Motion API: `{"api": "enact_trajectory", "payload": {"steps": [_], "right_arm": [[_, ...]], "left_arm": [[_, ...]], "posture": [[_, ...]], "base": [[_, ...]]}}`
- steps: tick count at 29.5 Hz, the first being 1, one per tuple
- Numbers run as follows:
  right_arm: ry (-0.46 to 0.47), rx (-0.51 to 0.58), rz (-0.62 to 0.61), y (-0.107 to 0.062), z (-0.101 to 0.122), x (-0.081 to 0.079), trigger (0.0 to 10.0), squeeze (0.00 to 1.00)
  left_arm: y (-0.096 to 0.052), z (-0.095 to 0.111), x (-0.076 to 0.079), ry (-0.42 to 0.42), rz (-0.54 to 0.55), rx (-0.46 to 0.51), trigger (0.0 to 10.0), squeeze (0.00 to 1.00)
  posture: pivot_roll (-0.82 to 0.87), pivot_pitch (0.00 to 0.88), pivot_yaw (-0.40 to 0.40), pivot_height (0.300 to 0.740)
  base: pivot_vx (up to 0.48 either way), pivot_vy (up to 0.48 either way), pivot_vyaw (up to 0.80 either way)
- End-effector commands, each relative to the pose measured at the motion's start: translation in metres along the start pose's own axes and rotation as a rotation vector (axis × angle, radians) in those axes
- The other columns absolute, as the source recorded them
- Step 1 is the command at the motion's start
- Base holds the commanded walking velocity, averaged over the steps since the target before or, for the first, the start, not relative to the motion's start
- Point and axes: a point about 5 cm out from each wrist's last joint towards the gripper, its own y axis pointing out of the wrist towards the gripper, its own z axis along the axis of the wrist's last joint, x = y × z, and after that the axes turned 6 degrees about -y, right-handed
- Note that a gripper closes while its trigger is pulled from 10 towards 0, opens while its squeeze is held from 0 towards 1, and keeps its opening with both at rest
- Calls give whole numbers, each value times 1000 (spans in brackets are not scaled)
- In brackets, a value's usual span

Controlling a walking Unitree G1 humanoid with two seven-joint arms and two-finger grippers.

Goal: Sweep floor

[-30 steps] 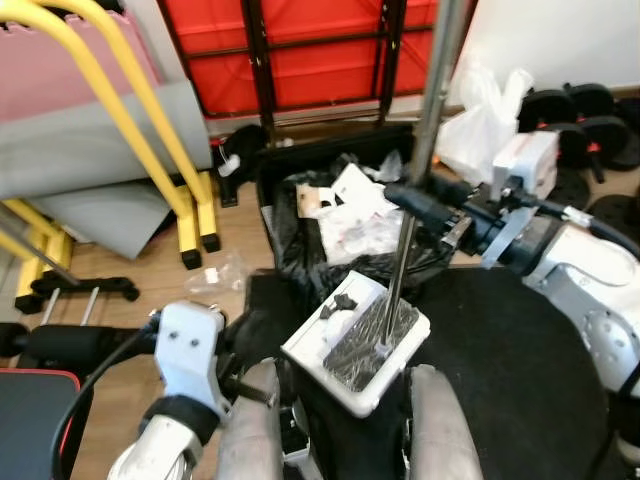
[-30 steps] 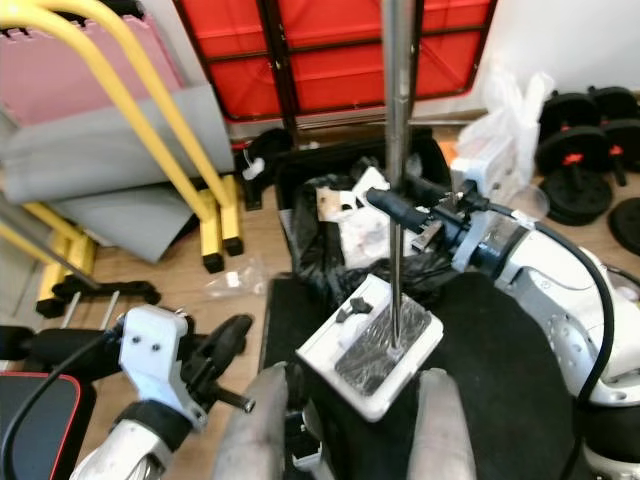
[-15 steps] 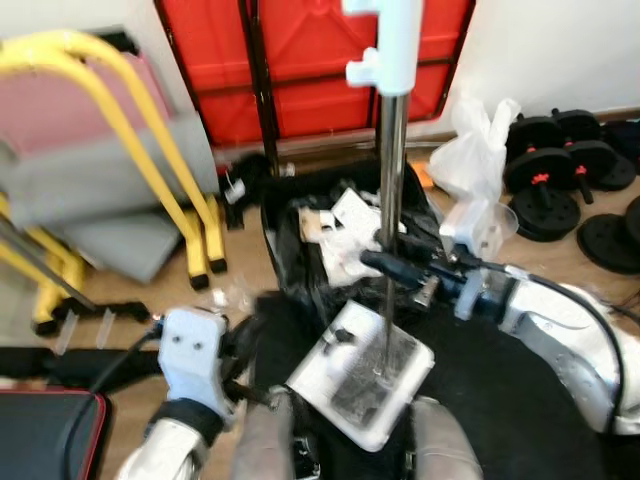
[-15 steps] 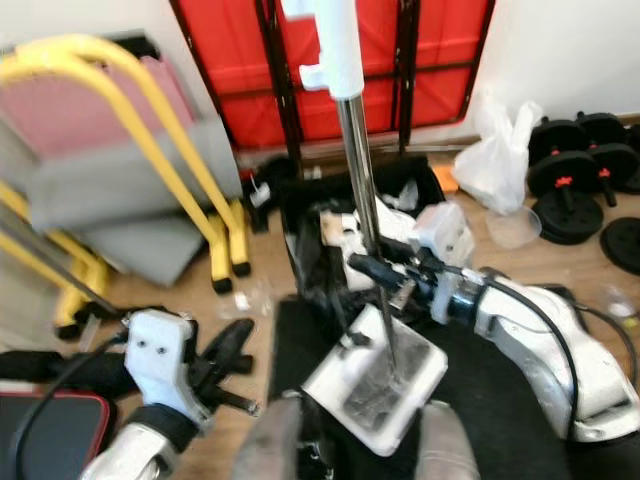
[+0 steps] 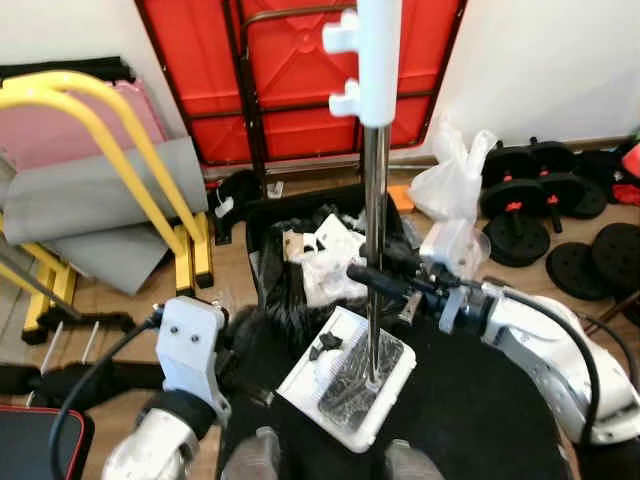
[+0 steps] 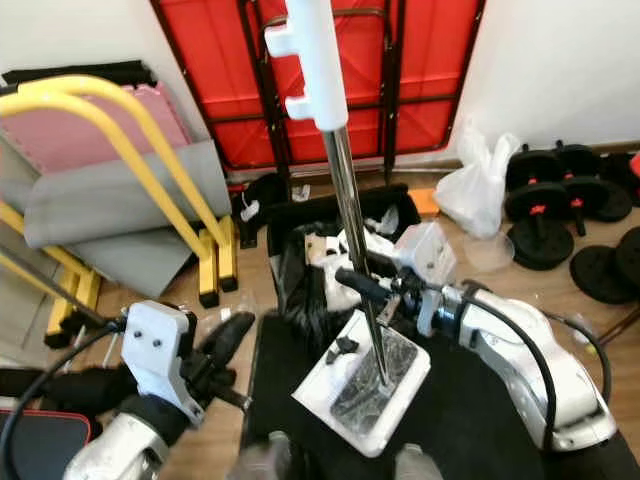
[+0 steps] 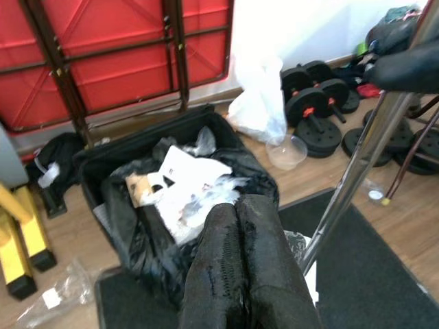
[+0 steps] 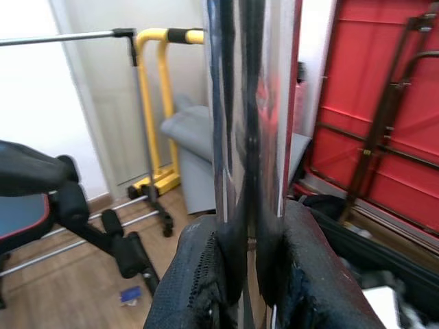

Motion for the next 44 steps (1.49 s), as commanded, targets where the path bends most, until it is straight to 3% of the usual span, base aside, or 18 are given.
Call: {"api": "enact_trajectory", "payload": {"steps": [1, 13, 15, 18, 19, 22, 34, 44], "right_arm": [[-46, 76, 17, 3, 11, -4, 10000, 0], [-86, 63, -69, 6, 0, -10, 10000, 0], [-96, 42, -131, 5, -5, -10, 10000, 0], [-159, -20, -321, -6, -18, -5, 10000, 0], [-159, -20, -321, -6, -18, -5, 10000, 0], [-194, -33, -444, -21, -22, 0, 10000, 0], [-196, -32, -515, -26, -27, -6, 10000, 0], [-165, 2, -554, -20, -26, 0, 10000, 0]], "left_arm": [[-2, -6, -1, 2, -32, -30, 10000, 0], [1, -4, -8, 24, 8, -10, 10000, 0], [1, -4, -10, 25, 23, -6, 10000, 0], [0, -4, -13, 20, 48, 2, 10000, 0], [0, -4, -13, 20, 48, 2, 10000, 0], [-3, -4, -15, 8, 68, 10, 10000, 0], [-6, -7, -17, 1, 90, 10, 10000, 0], [-5, -7, -17, 8, 99, 15, 10000, 0]], "posture": [[-67, 128, 28, 740], [-73, 111, 25, 740], [-82, 104, 26, 740], [-93, 99, 24, 740], [-93, 99, 24, 740], [-100, 94, 26, 740], [-107, 84, 29, 740], [-105, 85, 31, 740]], "base": [[0, 0, 0], [0, 0, 0], [0, 0, 0], [0, 0, 0], [0, 0, 0], [0, 0, 0], [0, 0, 0], [0, 0, 0]]}}
